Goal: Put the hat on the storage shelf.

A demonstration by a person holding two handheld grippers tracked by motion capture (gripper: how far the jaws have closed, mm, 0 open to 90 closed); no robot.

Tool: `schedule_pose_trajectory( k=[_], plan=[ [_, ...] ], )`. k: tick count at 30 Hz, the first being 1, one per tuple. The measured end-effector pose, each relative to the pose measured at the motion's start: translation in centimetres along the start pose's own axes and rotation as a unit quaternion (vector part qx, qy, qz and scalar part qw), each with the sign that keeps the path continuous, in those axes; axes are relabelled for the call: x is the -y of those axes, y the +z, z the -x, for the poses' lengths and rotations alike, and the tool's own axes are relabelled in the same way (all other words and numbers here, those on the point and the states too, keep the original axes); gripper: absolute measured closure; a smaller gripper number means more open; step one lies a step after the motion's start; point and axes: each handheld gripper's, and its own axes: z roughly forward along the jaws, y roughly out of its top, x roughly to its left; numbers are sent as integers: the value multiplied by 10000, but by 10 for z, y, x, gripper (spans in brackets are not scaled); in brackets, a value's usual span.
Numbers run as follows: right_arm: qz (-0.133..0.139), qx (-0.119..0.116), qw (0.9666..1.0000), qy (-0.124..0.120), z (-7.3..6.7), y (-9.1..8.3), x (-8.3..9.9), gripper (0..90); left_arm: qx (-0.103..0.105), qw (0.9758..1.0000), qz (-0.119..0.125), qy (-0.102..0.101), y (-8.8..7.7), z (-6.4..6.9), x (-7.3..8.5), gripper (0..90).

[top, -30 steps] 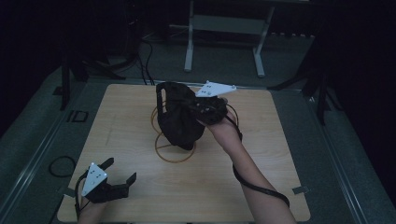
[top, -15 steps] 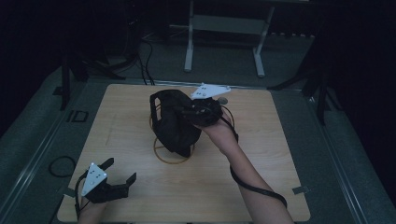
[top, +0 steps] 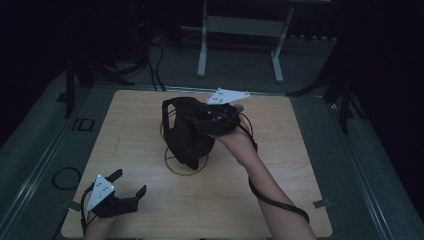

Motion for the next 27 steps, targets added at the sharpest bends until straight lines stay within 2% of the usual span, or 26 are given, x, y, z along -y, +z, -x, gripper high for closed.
schedule_pose_trajectory(
  k=[9, 13, 15, 17, 19, 22, 27],
  plan=[
    [56, -101, 9999, 114, 3, -7, 2, 323, 1, 10000, 20, 0, 0, 0, 0, 20],
    [87, -132, 9998, 91, 4, -12, 4, 230, 4, 10000, 24, 1, -1, 0, 0, 20],
    [127, -235, 9996, 77, 6, -15, 6, 185, 8, 10000, 22, -2, -1, 0, 0, 20],
    [54, -356, 9994, 14, 6, -19, 9, 137, 19, 10000, 9, 13, 0, 0, 0, 20],
    [70, -363, 9993, 6, 6, -21, 12, 134, 30, 10000, 5, 14, 0, 1, 0, 20],
    [18, -239, 9996, -118, 5, -24, 17, 125, 47, 10000, 8, 10, 1, 2, 0, 20],
    [96, -200, 9997, -109, 9, -30, 26, 125, 62, 10000, 2, 15, 1, 3, 0, 20]
  ],
)
